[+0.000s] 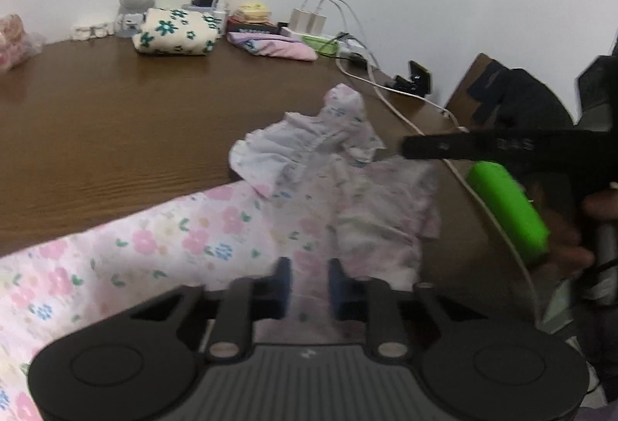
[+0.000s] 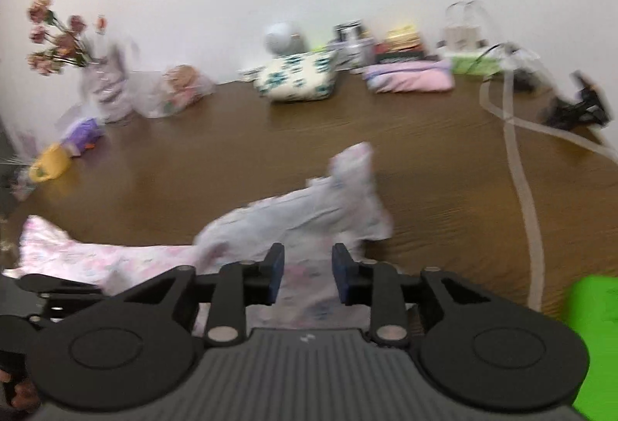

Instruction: Fold clothes

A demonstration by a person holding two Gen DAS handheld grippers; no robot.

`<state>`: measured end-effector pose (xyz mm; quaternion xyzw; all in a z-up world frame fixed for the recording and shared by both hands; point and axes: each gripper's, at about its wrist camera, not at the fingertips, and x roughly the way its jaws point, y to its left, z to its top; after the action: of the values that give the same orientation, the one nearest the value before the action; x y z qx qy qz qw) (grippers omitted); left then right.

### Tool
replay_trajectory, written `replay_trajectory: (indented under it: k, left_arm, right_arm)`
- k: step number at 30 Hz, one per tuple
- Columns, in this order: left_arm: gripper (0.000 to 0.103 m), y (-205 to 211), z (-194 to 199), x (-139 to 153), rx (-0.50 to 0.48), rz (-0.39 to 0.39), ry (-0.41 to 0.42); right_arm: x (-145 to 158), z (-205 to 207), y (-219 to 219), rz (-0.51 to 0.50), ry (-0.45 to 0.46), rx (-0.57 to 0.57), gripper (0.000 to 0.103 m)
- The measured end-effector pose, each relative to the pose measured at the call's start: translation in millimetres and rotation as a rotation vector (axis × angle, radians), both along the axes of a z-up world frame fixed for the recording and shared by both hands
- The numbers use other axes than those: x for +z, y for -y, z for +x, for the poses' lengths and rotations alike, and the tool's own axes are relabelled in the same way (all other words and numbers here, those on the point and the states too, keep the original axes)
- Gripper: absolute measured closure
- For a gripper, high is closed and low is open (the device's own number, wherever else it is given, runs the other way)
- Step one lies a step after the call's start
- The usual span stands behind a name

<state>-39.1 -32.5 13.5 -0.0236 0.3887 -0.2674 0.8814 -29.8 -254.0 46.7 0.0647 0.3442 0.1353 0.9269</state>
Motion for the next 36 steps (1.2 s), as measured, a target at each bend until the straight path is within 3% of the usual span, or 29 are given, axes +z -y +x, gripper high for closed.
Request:
replay_trajectory:
  k: [4, 7, 10, 11, 13, 15, 19, 24, 25, 26, 27, 29, 33, 36]
  left_arm:
    - [0.091, -5, 1, -1, 0.003, -0.01, -0.002]
    - [0.088, -5, -1, 3, 0.006, -0.008, 0.01]
    - [0.076, -15, -7, 11, 0.017, -0.032, 0.037]
    - [0.071, -18, -8, 13, 0.02, -0.04, 0.046]
    - [0.069, -25, -12, 18, 0.027, -0.056, 0.064]
    - [0.068, -31, -16, 23, 0.034, -0.072, 0.082]
    - [0.067, -48, -10, 20, 0.113, -0.064, 0.065]
    - [0.067, -65, -8, 18, 0.187, -0.042, 0.048]
    - [0.067, -68, -11, 19, 0.191, -0.041, 0.056]
    - [0.067, -72, -14, 19, 0.192, -0.044, 0.065]
    - [0.067, -75, -17, 19, 0.195, -0.047, 0.071]
    - [0.067, -86, -22, 19, 0.219, -0.056, 0.077]
    - [0.067, -116, -30, 21, 0.287, -0.088, 0.079]
    - [0.067, -146, -40, 28, 0.345, -0.144, 0.101]
  right_arm:
    - [-2, -11, -1, -0.069, -0.027, 0.052, 0.059]
    - [-18, -9, -14, -0.106, -0.041, 0.067, 0.062]
    - [-26, -6, -24, -0.147, -0.075, 0.019, 0.067]
    - [-22, -10, -23, -0.124, -0.064, 0.017, 0.066]
    - [-10, -21, -17, -0.062, -0.04, 0.008, 0.054]
    - [-2, -35, -8, 0.015, -0.04, -0.013, 0.024]
    - [-6, -48, -5, 0.141, -0.135, -0.051, 0.023]
    - [-16, -33, -31, 0.171, -0.114, -0.139, 0.017]
    - [-21, -29, -36, 0.149, -0.095, -0.166, 0.019]
    - [-26, -25, -40, 0.127, -0.088, -0.187, 0.034]
    - [-31, -22, -42, 0.104, -0.095, -0.198, 0.063]
    - [-40, -17, -43, 0.112, -0.12, -0.198, 0.094]
    - [-19, -29, -63, 0.08, 0.048, -0.083, 0.098]
    - [4, -43, -113, -0.015, 0.229, 0.208, 0.098]
